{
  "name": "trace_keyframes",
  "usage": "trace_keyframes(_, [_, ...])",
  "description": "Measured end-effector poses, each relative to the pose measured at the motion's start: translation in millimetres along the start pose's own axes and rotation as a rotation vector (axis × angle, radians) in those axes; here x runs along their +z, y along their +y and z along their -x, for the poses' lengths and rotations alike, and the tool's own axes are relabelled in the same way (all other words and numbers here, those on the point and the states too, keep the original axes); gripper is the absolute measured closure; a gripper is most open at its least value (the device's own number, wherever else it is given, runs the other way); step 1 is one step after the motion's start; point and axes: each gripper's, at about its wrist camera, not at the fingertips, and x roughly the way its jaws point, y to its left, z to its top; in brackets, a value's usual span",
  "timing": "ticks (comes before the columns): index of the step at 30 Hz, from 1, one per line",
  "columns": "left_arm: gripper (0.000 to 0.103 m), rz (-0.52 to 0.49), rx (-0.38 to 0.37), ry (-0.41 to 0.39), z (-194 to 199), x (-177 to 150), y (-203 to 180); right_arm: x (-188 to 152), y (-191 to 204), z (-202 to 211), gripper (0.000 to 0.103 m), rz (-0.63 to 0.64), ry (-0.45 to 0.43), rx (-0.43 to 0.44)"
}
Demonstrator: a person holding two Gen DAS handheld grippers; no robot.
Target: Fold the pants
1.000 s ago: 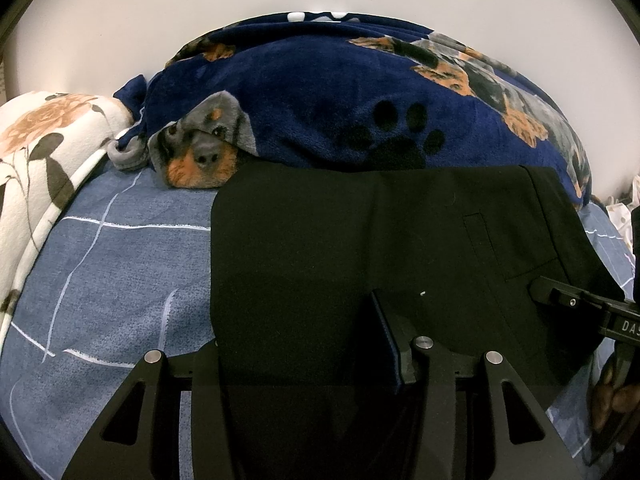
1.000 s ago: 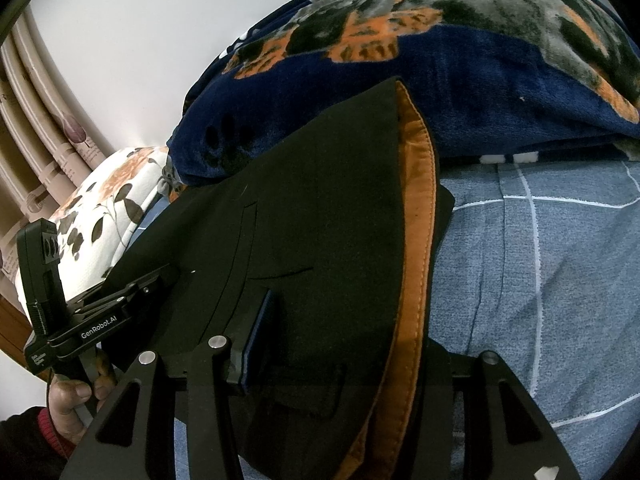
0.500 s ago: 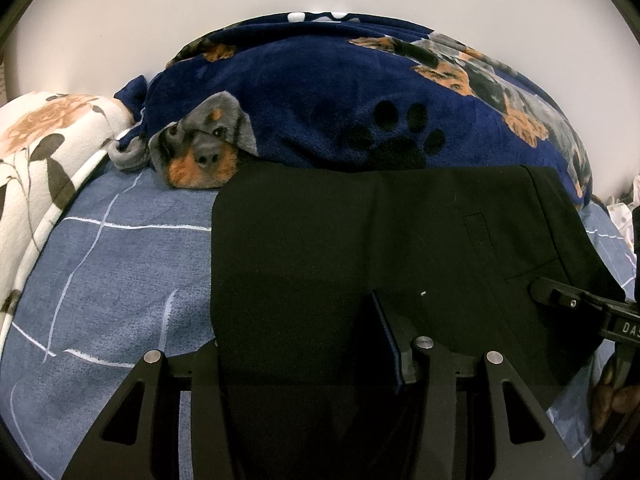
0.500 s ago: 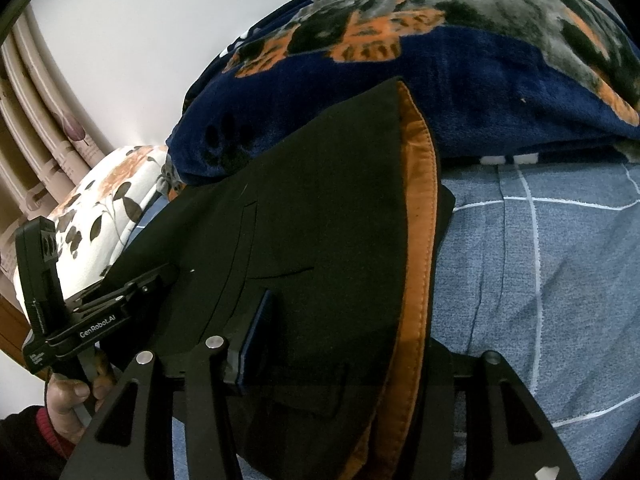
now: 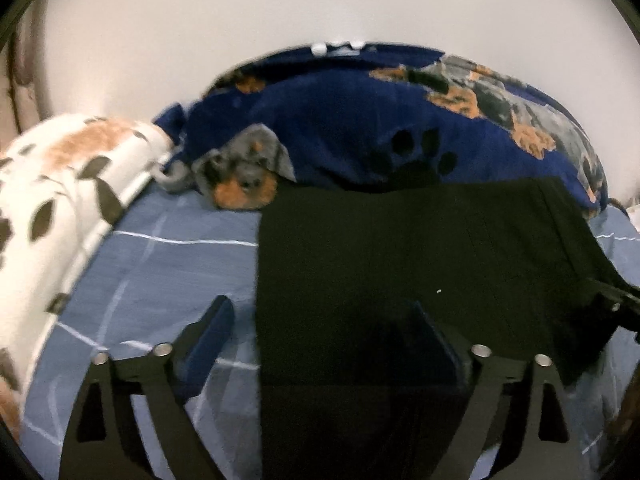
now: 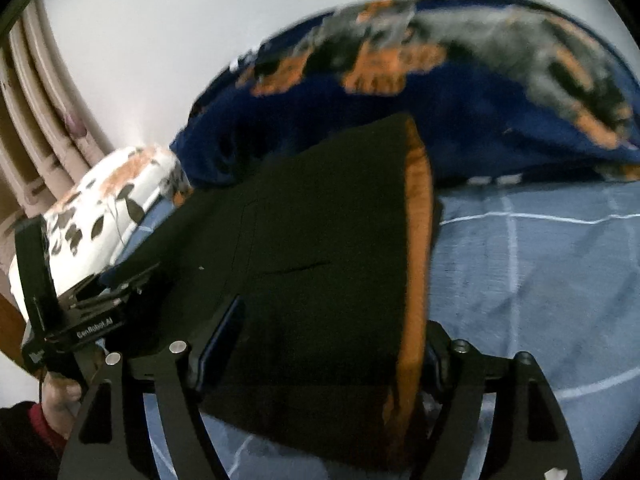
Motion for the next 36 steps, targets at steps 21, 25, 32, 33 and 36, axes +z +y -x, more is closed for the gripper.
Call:
trace_keyframes(21, [0.000,-0.029,0.051,-0.237,195.7,7.2,-37.1,-61.8,64.7,168.4,0.013,0.107,-0.177,0.084])
trace_keyframes(25, [0.000,-0.045,0.010,-0.291,231.2,7.5,-45.9,-69.4,72.0,182.8,0.011,0.113,-0.175,0.095])
trace_keyframes(32, [0.000,-0.004,-0.044,-0.315,270.8,15.1,-53.6,-64.3,84.2,183.9,0.009,0.125,-0.183,0.093])
trace_keyframes(33, [0.000,-0.003,-0.052,-0.324,277.0,15.1,-55.2,-64.8,82.8,188.2,0.009,0.126,-0.188,0.089])
trace_keyframes(36, [0.000,-0.001,-0.046,-0.347,288.7,12.4,-60.4,-66.5,83.8,196.6,0.009,0.129,-0.198,0.085])
